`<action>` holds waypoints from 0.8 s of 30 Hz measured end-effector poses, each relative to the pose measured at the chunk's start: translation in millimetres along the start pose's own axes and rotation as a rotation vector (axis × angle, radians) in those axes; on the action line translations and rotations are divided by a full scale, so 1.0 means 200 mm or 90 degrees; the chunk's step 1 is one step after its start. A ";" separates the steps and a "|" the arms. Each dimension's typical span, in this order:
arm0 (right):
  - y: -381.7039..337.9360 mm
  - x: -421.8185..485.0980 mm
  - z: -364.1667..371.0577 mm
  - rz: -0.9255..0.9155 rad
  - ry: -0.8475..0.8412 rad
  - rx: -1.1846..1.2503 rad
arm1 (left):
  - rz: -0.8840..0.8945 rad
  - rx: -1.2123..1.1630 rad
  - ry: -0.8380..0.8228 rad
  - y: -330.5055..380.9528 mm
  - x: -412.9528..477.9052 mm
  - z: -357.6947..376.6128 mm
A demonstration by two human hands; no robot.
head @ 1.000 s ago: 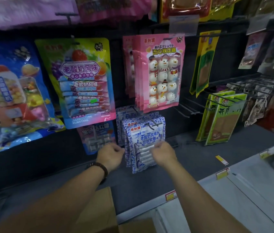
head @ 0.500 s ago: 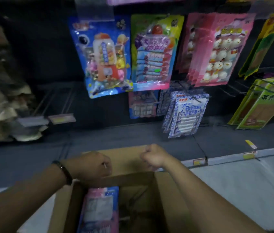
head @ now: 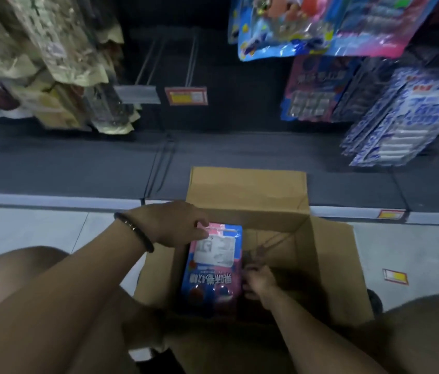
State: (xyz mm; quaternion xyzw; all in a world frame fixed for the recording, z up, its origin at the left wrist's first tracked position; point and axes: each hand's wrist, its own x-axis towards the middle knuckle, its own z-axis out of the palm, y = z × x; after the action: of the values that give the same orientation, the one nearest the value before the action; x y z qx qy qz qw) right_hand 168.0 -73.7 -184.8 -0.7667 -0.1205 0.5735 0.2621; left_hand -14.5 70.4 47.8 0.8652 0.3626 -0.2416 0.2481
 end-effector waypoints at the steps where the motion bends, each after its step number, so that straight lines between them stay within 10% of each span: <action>1: 0.03 0.03 0.03 0.006 -0.007 -0.006 | -0.007 0.013 -0.020 -0.02 0.00 0.01; 24: 0.00 0.19 0.27 -0.018 -0.017 -0.054 | -0.027 0.015 -0.066 0.00 0.08 -0.02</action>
State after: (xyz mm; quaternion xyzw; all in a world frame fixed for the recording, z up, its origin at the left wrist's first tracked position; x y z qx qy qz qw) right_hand 129.6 -40.2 -227.1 -0.7676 -0.1591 0.5741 0.2363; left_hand -2.8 81.6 41.5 0.8467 0.3646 -0.2952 0.2512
